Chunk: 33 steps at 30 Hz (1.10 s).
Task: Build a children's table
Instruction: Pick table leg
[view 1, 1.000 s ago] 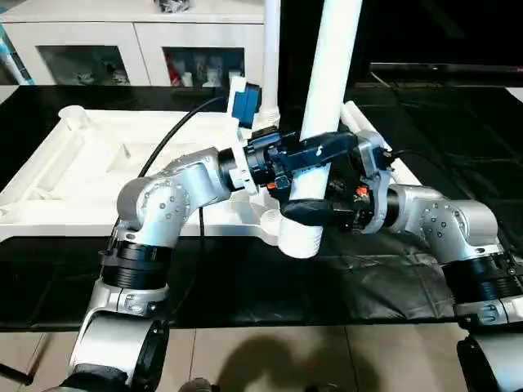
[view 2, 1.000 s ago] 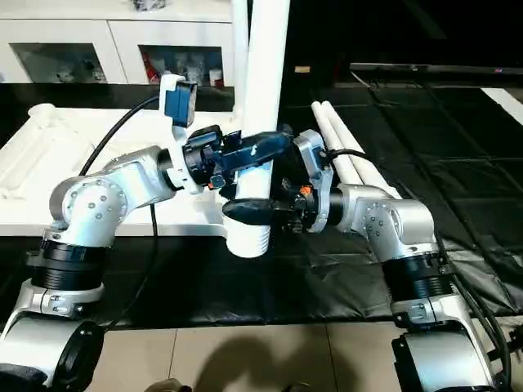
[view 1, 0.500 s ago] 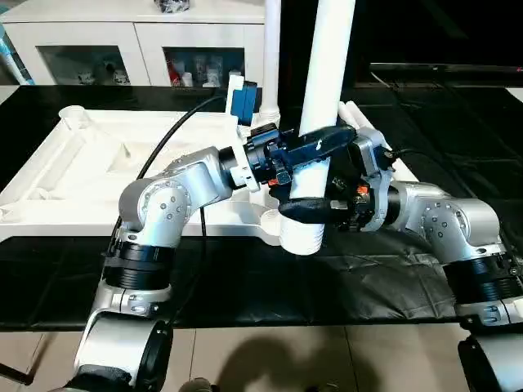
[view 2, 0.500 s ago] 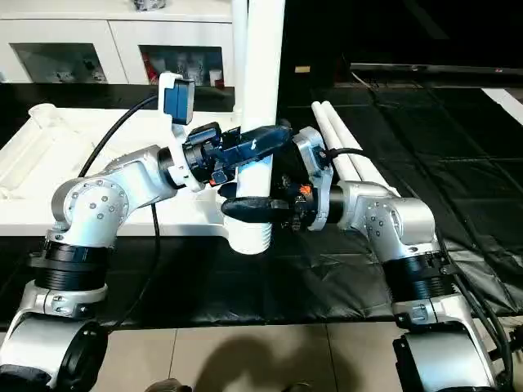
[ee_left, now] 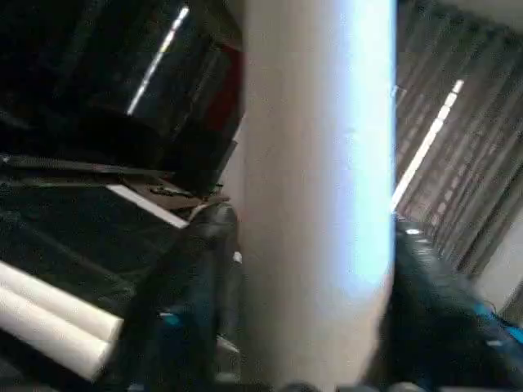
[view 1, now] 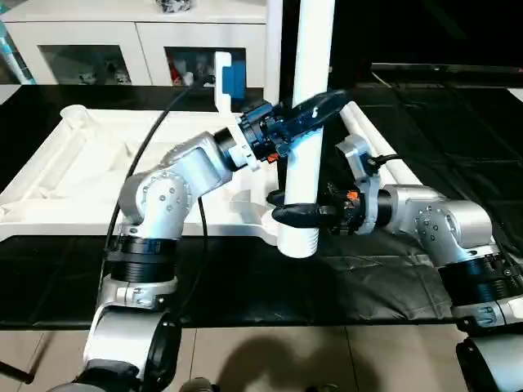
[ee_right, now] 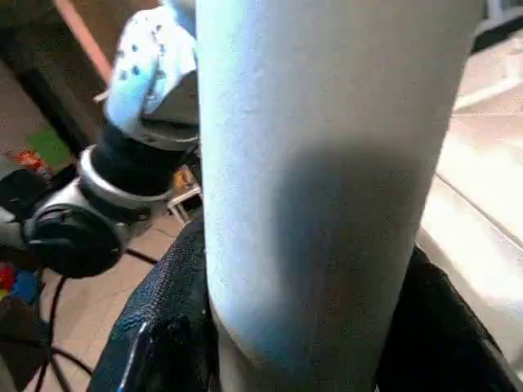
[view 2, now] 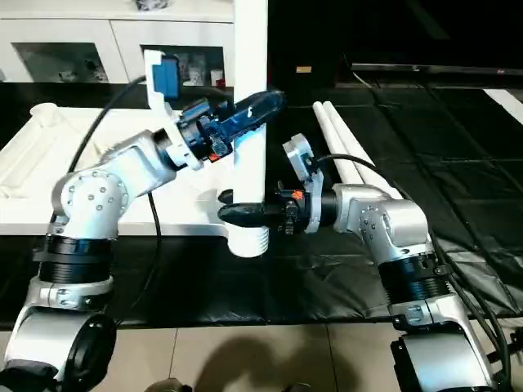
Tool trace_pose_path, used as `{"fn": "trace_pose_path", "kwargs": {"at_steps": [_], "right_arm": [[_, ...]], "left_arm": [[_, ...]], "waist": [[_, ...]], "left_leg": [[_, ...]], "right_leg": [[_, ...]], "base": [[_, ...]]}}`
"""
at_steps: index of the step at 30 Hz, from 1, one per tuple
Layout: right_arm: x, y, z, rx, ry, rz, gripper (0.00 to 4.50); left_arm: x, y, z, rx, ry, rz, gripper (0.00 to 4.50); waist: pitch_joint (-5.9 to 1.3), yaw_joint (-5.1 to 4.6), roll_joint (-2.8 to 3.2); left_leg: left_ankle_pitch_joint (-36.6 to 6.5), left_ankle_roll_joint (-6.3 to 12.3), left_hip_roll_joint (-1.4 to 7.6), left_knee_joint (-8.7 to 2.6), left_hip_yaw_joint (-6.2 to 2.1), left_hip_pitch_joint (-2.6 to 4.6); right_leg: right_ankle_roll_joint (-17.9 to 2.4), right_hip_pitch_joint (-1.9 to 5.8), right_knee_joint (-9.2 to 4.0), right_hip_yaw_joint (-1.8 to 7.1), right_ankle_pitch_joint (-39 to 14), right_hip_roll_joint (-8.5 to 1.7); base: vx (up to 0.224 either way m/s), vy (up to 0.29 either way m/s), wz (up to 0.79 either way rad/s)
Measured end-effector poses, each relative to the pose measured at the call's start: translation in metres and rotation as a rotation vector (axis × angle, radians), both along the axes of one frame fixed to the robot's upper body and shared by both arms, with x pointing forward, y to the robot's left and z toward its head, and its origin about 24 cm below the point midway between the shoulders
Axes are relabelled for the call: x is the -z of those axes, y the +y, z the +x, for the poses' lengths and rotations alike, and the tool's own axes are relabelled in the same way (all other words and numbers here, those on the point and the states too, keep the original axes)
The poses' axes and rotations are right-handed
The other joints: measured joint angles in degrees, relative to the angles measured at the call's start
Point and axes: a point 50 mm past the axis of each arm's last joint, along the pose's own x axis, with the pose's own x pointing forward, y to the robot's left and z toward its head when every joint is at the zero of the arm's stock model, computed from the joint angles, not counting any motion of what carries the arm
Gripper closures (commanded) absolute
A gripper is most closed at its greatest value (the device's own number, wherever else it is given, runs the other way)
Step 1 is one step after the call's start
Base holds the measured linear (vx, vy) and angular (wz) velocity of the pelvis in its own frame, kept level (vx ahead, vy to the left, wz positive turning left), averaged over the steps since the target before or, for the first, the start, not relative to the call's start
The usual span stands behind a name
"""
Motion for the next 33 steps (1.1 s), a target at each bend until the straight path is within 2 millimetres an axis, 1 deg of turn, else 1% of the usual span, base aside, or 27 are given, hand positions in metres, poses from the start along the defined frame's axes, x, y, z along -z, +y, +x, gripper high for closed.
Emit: {"fn": "trace_pose_path", "kwargs": {"at_steps": [1,2,7,8,9,10,12,13,15,18,22,25,33], "right_arm": [[0.0,0.0,0.0,0.007,0.001,-0.003,2.54],[0.001,0.0,0.001,0.016,-0.002,-0.006,2.54],[0.003,-0.001,0.003,0.036,0.001,-0.001,2.55],[0.003,-0.001,0.003,0.038,-0.001,0.001,1.99],[0.002,0.0,0.004,0.043,-0.004,0.004,1.85],[0.002,0.001,0.005,0.06,-0.016,0.002,1.85],[0.001,0.001,0.008,0.084,-0.02,-0.002,1.65],[0.0,0.0,0.011,0.099,-0.019,-0.004,1.65],[-0.001,-0.003,0.013,0.113,-0.026,-0.007,1.39],[-0.002,-0.005,0.013,0.113,-0.03,-0.012,1.38],[-0.004,-0.007,0.013,0.098,-0.032,-0.01,1.38],[-0.007,-0.006,0.013,0.078,-0.034,-0.004,1.38],[-0.005,-0.004,0.009,0.025,-0.005,0.002,1.38]], "left_arm": [[0.001,0.0,0.001,-0.006,0.01,0.001,2.28],[0.001,0.0,0.002,-0.014,0.017,0.002,2.59],[0.002,-0.001,0.005,-0.038,0.024,0.014,2.68],[0.002,-0.001,0.005,-0.04,0.021,0.013,2.7],[0.001,-0.001,0.005,-0.045,0.016,0.016,2.7],[0.001,0.001,0.007,-0.073,0.012,0.03,2.7],[0.002,0.004,0.009,-0.108,0.008,0.051,2.7],[0.002,0.006,0.01,-0.121,0.0,0.068,2.7],[0.002,0.008,0.01,-0.126,-0.01,0.085,2.7],[0.002,0.009,0.009,-0.117,-0.019,0.093,2.7],[0.0,0.007,0.007,-0.09,-0.039,0.088,2.7],[-0.002,0.003,0.004,-0.061,-0.056,0.089,2.7],[-0.004,-0.002,-0.002,0.002,-0.074,0.062,2.7]], "waist": [[0.0,0.0,0.0],[0.0,0.0,0.0],[0.0,-0.06,0.0],[0.0,-0.04,0.0],[0.0,-0.04,0.0],[0.0,-0.1,0.0],[0.0,-0.12,-0.01],[0.0,-0.07,-0.01],[0.0,-0.04,-0.01],[0.0,0.13,-0.01],[0.0,0.03,-0.01],[0.0,0.02,-0.01],[0.0,-0.02,-0.01]], "left_leg": [[0.0,0.0,0.0,0.0,0.0,0.0],[0.0,0.0,0.0,0.0,0.0,0.0],[0.01,0.02,0.01,0.0,0.0,0.0],[0.01,0.02,0.01,0.0,0.0,0.0],[0.01,0.02,0.01,0.0,0.0,0.0],[0.01,0.02,0.01,0.0,0.0,0.01],[0.01,0.02,0.01,0.0,0.0,0.01],[0.02,0.02,0.01,0.01,0.0,0.01],[0.02,0.02,0.01,0.01,0.0,-0.01],[0.02,0.03,0.0,0.02,0.0,-0.06],[0.02,0.04,0.0,0.02,0.0,-0.07],[0.02,0.04,0.01,0.02,0.0,-0.04],[0.03,0.04,0.01,0.06,0.0,-0.04]], "right_leg": [[0.0,0.0,0.0,0.0,0.0,0.0],[0.0,0.0,0.0,0.0,0.0,0.0],[0.0,-0.01,0.0,-0.01,0.0,0.0],[0.0,-0.01,0.01,-0.01,0.0,0.0],[0.0,-0.01,0.01,-0.01,0.0,0.01],[0.0,-0.01,0.01,0.0,0.0,0.01],[0.01,-0.01,0.02,-0.01,0.02,0.01],[0.01,-0.01,0.01,-0.01,0.03,0.0],[0.01,-0.01,0.0,-0.01,0.03,0.0],[0.01,-0.01,-0.04,-0.02,0.03,-0.01],[0.0,-0.02,-0.03,-0.02,0.04,-0.02],[0.0,-0.01,-0.01,-0.02,0.04,-0.01],[-0.02,-0.01,0.02,-0.02,0.06,-0.01]], "base": [[0.0,0.0,0.0],[0.0,0.0,0.0],[0.0,0.0,0.0],[0.0,0.0,0.0],[0.0,0.0,0.0],[0.0,0.0,0.0],[0.0,0.0,0.0],[0.0,0.0,0.0],[0.0,0.0,0.0],[0.0,0.0,0.0],[0.0,0.0,0.0],[0.0,0.0,0.0],[0.0,0.0,0.0]]}}
